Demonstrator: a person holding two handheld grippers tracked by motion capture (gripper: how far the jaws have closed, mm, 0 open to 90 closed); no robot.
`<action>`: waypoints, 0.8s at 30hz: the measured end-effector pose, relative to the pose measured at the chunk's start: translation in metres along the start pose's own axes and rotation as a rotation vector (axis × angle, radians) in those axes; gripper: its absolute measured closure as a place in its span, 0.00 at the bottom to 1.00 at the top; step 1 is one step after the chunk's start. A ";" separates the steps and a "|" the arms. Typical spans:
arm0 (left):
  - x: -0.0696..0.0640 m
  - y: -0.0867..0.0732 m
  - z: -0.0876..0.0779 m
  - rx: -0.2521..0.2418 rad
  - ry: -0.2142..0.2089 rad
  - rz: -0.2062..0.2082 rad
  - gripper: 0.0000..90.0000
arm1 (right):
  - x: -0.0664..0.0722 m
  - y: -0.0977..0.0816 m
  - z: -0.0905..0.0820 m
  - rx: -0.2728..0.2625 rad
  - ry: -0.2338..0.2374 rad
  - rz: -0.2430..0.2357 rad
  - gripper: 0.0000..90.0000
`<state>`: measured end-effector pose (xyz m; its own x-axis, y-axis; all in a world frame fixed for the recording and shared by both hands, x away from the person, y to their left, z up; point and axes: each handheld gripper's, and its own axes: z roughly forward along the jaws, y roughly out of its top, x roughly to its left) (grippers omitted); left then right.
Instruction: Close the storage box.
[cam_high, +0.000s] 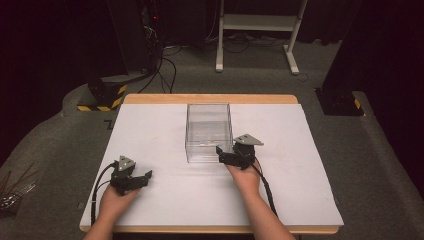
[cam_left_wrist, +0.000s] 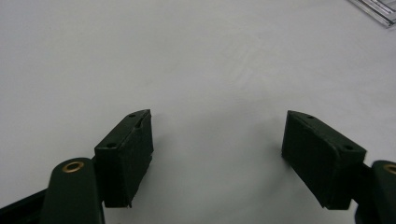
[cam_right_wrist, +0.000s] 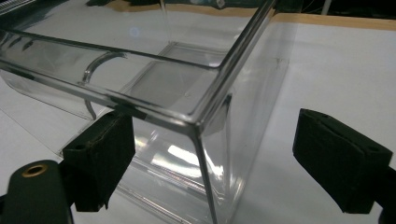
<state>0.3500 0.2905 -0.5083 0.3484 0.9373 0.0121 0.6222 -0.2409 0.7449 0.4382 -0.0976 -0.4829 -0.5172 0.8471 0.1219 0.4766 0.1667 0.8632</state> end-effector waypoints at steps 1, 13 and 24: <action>0.000 0.000 0.000 0.002 0.000 0.001 0.28 | 0.000 0.000 0.000 0.001 0.001 0.001 0.14; 0.000 0.000 0.000 0.000 0.000 0.000 0.28 | 0.005 -0.003 -0.014 0.011 0.042 -0.019 0.17; 0.000 0.000 0.000 -0.004 0.004 0.000 0.28 | -0.011 -0.036 -0.058 0.051 0.016 -0.051 0.16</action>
<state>0.3499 0.2901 -0.5085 0.3456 0.9383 0.0141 0.6196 -0.2394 0.7475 0.3858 -0.1420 -0.4865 -0.5528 0.8289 0.0860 0.4846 0.2358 0.8424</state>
